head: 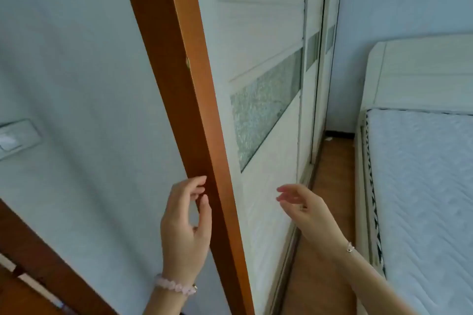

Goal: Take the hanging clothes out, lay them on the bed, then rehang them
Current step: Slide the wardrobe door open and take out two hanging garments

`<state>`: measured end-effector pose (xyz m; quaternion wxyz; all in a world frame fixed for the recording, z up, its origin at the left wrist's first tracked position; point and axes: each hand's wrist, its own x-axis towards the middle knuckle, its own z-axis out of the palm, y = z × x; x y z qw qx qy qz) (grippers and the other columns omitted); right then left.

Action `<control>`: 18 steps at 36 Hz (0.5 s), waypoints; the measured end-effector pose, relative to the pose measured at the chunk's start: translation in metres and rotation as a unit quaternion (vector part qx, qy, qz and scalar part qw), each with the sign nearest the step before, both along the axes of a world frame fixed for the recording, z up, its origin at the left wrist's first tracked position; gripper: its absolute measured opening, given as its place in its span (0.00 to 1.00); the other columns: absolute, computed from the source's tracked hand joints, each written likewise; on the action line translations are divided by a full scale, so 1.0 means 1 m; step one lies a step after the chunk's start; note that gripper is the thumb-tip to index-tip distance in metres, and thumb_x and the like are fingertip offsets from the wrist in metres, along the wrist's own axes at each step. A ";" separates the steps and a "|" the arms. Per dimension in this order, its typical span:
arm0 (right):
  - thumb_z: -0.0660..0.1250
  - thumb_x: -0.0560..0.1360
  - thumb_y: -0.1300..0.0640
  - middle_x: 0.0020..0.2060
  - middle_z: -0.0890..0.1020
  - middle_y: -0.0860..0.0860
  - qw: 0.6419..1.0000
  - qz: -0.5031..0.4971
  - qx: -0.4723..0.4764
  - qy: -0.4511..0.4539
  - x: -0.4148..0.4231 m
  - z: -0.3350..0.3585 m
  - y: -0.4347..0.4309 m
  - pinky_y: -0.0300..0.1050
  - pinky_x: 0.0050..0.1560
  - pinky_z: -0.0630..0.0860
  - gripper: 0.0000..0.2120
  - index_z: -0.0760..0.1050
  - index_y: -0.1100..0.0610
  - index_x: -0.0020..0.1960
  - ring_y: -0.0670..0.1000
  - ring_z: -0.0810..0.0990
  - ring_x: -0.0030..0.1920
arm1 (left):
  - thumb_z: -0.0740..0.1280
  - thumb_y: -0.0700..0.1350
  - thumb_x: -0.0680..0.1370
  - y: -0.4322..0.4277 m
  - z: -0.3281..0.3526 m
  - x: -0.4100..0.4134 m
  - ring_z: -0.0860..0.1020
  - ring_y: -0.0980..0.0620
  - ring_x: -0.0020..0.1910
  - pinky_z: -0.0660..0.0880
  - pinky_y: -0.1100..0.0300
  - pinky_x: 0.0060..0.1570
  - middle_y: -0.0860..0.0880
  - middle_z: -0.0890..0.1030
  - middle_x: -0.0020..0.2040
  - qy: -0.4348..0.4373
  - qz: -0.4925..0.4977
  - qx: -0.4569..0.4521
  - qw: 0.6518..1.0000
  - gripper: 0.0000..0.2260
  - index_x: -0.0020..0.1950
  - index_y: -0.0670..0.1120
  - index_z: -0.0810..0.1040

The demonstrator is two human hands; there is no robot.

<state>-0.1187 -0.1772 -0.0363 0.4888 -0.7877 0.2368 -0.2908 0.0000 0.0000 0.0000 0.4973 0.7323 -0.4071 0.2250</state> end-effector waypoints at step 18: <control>0.68 0.73 0.48 0.61 0.67 0.31 0.973 0.090 -0.118 -0.177 0.107 0.040 -0.001 0.23 0.57 0.68 0.30 0.57 0.32 0.68 0.34 0.69 0.62 | 0.71 0.52 0.67 -0.038 0.016 0.016 0.66 0.47 0.65 0.68 0.51 0.58 0.38 0.68 0.70 -0.045 0.134 -0.002 0.990 0.37 0.72 0.48 0.58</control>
